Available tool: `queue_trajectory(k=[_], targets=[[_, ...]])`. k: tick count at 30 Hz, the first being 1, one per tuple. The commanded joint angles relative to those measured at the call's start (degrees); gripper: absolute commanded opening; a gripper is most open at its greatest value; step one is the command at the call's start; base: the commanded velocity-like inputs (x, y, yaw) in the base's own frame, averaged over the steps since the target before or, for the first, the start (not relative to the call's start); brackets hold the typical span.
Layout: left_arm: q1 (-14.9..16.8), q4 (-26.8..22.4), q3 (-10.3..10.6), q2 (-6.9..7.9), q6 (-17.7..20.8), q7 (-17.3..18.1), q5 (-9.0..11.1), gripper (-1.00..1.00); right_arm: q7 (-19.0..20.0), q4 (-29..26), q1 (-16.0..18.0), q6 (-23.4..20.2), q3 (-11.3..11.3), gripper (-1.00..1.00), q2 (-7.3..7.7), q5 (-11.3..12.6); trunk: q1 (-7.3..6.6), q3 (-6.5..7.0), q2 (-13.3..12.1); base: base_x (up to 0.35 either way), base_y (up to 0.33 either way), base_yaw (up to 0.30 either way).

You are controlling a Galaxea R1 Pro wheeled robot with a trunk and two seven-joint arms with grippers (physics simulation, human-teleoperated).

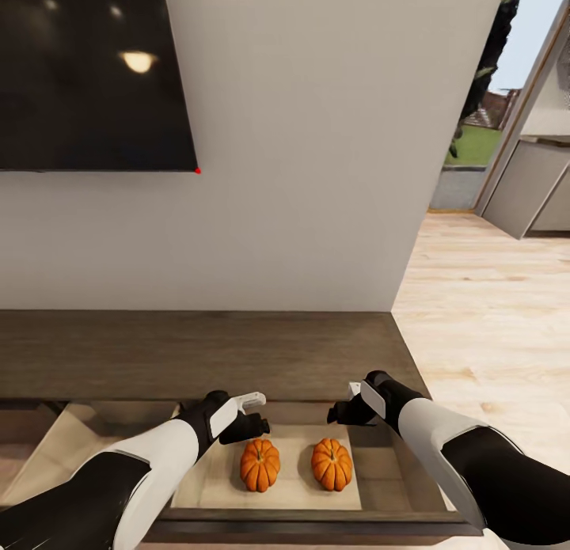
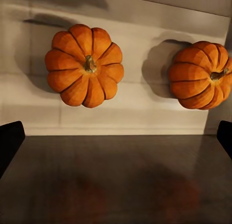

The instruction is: Place each of the two pumpkins and all three candles from the living room inside a cabinet in the living room (use any cabinet), then make sure every cabinet is closed, and position the cauldron so it is next to a table in the living room.

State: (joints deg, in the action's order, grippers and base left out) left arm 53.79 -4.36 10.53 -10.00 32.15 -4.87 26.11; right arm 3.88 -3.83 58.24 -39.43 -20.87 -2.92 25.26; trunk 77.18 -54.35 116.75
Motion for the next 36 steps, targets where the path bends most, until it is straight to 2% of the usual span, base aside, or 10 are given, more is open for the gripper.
queue_trajectory(k=[1,36], targets=[[0.0,-0.12,0.37,0.0,0.28,-0.4,0.6,1.0,0.23,-0.03,0.03,-0.2,-0.49,1.0,0.02,0.15,-0.01,0.05,0.02,0.0,0.0,0.0],[0.0,-0.12,0.37,0.0,0.28,-0.4,0.61,1.0,0.16,-0.03,0.03,-0.12,-0.49,1.0,0.02,0.15,-0.01,3.18,0.02,0.0,0.0,0.0]])
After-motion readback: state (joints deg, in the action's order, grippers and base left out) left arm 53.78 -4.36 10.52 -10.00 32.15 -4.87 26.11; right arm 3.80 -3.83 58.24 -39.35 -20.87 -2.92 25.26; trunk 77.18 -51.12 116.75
